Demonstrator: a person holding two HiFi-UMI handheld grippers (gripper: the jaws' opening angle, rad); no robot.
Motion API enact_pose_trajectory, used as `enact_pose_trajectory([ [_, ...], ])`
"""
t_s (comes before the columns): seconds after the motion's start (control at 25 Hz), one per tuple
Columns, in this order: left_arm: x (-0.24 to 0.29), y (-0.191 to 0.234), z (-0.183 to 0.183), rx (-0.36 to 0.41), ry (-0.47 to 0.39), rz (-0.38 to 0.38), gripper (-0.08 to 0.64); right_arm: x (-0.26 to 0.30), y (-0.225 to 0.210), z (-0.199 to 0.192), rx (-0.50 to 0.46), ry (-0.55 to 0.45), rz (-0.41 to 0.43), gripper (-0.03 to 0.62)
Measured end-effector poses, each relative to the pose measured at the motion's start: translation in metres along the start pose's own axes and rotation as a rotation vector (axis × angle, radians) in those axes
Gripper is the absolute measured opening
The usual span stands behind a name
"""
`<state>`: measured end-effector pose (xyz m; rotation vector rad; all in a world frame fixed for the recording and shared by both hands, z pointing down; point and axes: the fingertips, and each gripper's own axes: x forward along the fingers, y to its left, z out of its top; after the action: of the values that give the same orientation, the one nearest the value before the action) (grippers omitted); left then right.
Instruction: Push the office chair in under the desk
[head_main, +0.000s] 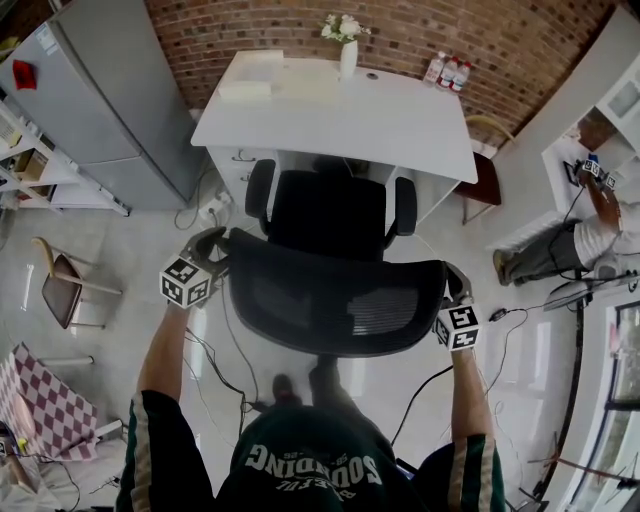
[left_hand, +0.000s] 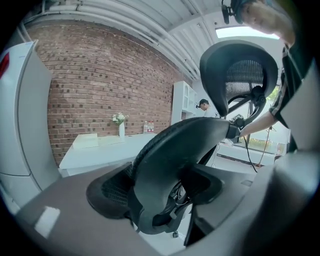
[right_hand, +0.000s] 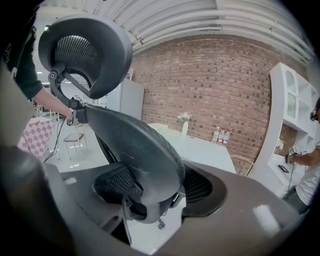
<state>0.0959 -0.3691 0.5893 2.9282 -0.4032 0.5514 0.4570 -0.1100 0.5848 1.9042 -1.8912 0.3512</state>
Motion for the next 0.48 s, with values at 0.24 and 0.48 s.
enact_pose_trajectory([
  [0.24, -0.002, -0.003, -0.002, -0.005, 0.009, 0.007, 0.305, 0.001, -0.001, -0.002, 0.012, -0.009, -0.015, 0.288],
  [0.48, -0.002, -0.013, -0.004, -0.004, 0.031, 0.008, 0.305, -0.001, -0.008, -0.007, 0.026, 0.033, -0.030, 0.279],
])
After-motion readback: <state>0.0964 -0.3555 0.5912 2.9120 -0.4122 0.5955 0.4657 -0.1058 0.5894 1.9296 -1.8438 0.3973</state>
